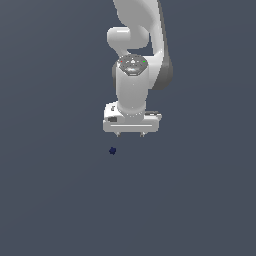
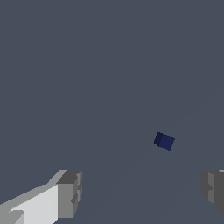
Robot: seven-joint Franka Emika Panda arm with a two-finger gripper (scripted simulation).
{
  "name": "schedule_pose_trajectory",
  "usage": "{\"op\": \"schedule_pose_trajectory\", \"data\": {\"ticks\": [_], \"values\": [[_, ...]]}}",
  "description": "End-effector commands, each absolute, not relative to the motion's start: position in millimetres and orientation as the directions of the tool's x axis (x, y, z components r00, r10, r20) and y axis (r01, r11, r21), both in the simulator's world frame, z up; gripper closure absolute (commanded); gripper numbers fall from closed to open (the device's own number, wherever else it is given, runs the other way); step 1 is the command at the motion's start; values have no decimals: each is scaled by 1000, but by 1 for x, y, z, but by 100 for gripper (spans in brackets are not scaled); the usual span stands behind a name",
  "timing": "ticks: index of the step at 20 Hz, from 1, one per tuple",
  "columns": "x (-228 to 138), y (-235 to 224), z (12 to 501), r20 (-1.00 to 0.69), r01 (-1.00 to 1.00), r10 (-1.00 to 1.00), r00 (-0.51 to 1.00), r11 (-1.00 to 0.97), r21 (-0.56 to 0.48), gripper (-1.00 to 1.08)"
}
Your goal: Pick up the object and move it to a goal position.
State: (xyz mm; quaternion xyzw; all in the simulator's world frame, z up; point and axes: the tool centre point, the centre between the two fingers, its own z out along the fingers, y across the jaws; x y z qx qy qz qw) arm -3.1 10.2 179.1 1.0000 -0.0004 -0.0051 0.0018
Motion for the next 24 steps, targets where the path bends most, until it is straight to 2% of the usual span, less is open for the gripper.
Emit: {"op": "schedule_pose_trajectory", "data": {"ticks": [1,13,24], "values": [[-3,10,179,-10,-1,-1,1000,-1000,4,-92],[8,7,206,24,-36,-36,999,-999,-18,-92],[4,-21,157,13,-140,-141,990,-990,-18,-92]]}}
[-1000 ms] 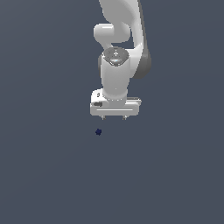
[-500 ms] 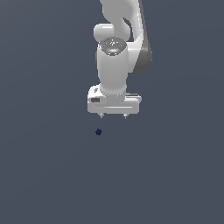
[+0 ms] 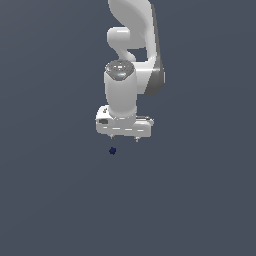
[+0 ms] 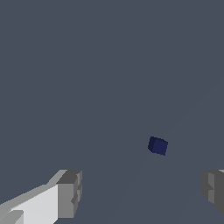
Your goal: Pick up the object and move it to a goal position.
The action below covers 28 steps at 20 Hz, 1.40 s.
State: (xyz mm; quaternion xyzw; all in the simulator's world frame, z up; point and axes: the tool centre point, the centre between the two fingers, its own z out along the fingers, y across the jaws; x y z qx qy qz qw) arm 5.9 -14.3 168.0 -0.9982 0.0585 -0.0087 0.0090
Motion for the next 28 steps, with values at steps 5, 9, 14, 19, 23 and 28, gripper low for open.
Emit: {"op": "schedule_pose_trajectory", "data": {"ticks": [5,9,14,19,23,28], "values": [[-4,-48,112,6,-240,-240,971,-971,-13,-92],[-11,-65,85,2,-300,-300,954,-954,-7,-92],[-17,-76,66,0,-341,-341,940,-940,-1,-92],[-18,-77,64,-1,-344,-344,939,-939,0,-92],[-18,-77,56,-1,-345,-345,939,-939,0,-92],[-19,-78,32,-1,-347,-347,938,-938,0,-92]]}}
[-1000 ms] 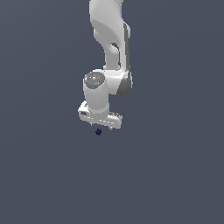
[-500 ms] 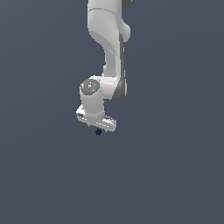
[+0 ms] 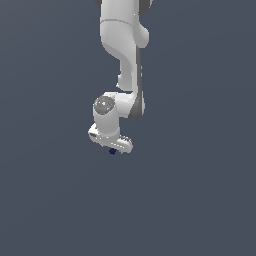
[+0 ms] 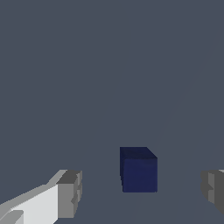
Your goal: Pick up the object and move it to a goal position.
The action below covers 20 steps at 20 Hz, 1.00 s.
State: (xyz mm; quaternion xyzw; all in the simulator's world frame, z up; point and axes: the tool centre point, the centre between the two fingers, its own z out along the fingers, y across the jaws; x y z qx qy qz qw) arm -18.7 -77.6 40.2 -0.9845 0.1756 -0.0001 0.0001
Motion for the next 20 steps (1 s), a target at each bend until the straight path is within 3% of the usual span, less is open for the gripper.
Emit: {"op": "schedule_pose_trajectory", "data": {"ticks": [1,8,9,20], "values": [[-19,-78,27,-1,-347,-347,938,-938,0,-92],[-19,-78,13,0,-348,-348,938,-938,0,-92],[-19,-78,13,0,-348,-348,938,-938,0,108],[-19,-78,14,0,-348,-348,938,-938,0,108]]}}
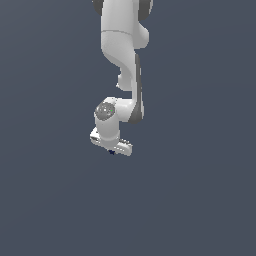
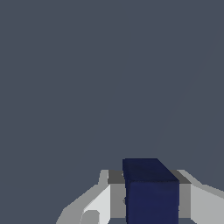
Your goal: Pick up the object and move it to a goal position.
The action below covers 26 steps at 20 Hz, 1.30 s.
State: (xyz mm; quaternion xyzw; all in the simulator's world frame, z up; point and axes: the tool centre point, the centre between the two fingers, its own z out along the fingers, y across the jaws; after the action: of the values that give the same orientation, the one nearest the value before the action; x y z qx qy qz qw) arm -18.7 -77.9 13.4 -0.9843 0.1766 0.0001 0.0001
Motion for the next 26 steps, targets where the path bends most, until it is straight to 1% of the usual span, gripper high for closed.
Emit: {"op": "schedule_pose_trajectory", "data": {"ticks": [1,8,19,26], "values": [[-18,-79,15,0,-348,-348,938,-938,0,108],[-11,-96,36,0,-348,-348,938,-938,0,108],[13,-149,100,0,-348,-348,938,-938,0,108],[21,-163,117,0,-348,-348,938,-938,0,108]]}}
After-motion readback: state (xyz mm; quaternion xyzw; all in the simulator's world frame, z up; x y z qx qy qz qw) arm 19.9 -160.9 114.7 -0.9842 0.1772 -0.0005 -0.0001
